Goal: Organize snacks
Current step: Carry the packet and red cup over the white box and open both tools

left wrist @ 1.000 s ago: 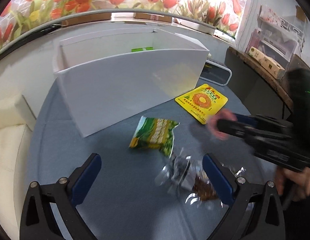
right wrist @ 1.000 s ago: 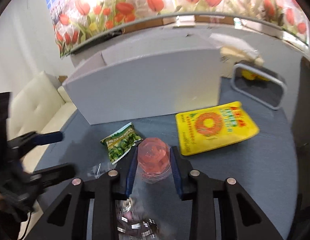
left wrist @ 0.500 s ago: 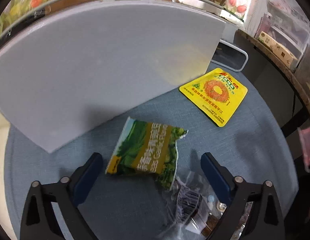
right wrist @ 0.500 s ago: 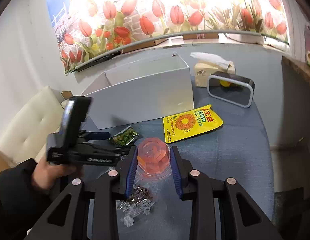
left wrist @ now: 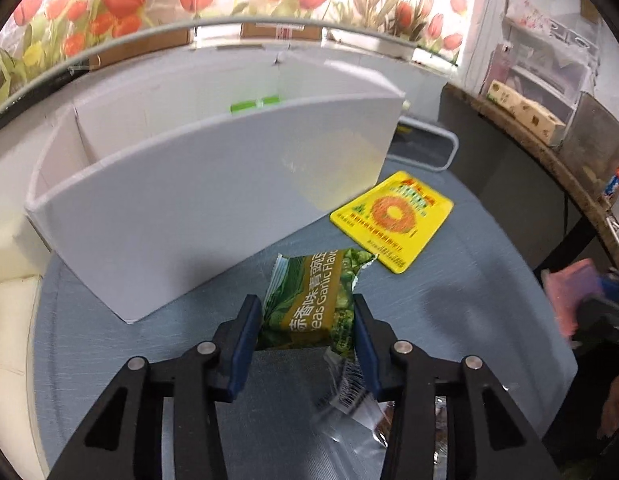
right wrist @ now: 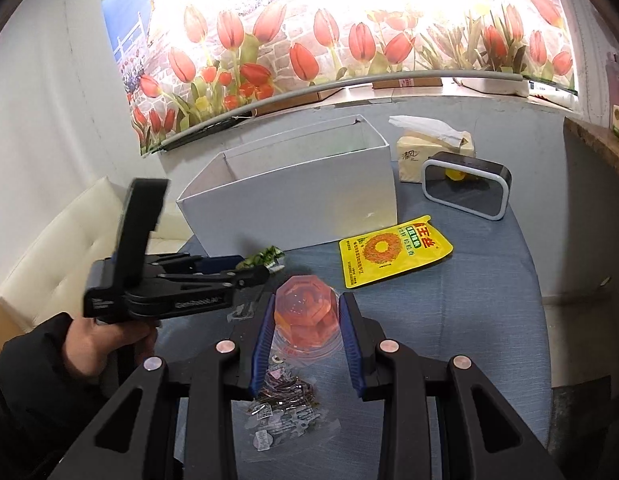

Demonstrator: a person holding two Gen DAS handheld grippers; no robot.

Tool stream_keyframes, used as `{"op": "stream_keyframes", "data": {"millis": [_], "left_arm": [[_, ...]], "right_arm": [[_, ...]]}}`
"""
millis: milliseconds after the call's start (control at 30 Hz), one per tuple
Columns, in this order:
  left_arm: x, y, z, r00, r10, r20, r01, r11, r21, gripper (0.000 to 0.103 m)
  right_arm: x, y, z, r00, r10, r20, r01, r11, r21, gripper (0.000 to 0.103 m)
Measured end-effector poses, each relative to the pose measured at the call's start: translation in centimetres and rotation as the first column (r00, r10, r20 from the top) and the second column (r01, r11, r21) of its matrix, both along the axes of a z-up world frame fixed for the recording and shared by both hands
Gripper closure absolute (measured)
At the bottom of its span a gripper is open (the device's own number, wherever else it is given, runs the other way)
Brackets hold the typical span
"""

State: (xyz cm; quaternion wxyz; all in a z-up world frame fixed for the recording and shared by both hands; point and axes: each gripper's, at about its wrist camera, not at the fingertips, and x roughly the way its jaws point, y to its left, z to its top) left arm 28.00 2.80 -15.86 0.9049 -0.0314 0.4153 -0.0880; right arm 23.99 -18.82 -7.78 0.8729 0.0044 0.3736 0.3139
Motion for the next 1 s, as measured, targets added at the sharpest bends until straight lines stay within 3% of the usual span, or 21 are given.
{"op": "stream_keyframes", "data": {"millis": [333,567,733,900,1000], "left_arm": [[-3.7,2.0,8.7,0.977,0.032,0.211,-0.025,0.999,-0.037,0.054],[-0.8,5.7,13.3,0.955,0.103,0.277,-0.096,0.995,-0.04,0.054],[2.3,7.6,13.5,0.958,0.121,0.262,-0.114,0.993,-0.041,0.054],[4.5,8.7,12.1,0.964,0.138,0.229,-0.135,0.99,-0.028,0.053],[5.2,9.2,11.0,0.968,0.135,0.212,-0.136,0.991,-0.013,0.046]], "right_arm": [[2.4,2.8,2.1,0.998,0.031,0.049,-0.032,0.999,0.006,0.068],[7.7,7.3,5.5,0.992,0.062,0.109,-0.067,0.997,0.038,0.068],[13.3,11.0,6.3,0.992,0.065,0.107,-0.068,0.997,0.023,0.068],[17.1,13.3,4.4,0.996,0.054,0.068,-0.052,0.998,-0.036,0.068],[18.3,13.3,3.2,0.998,0.011,0.06,-0.007,0.998,-0.069,0.067]]}}
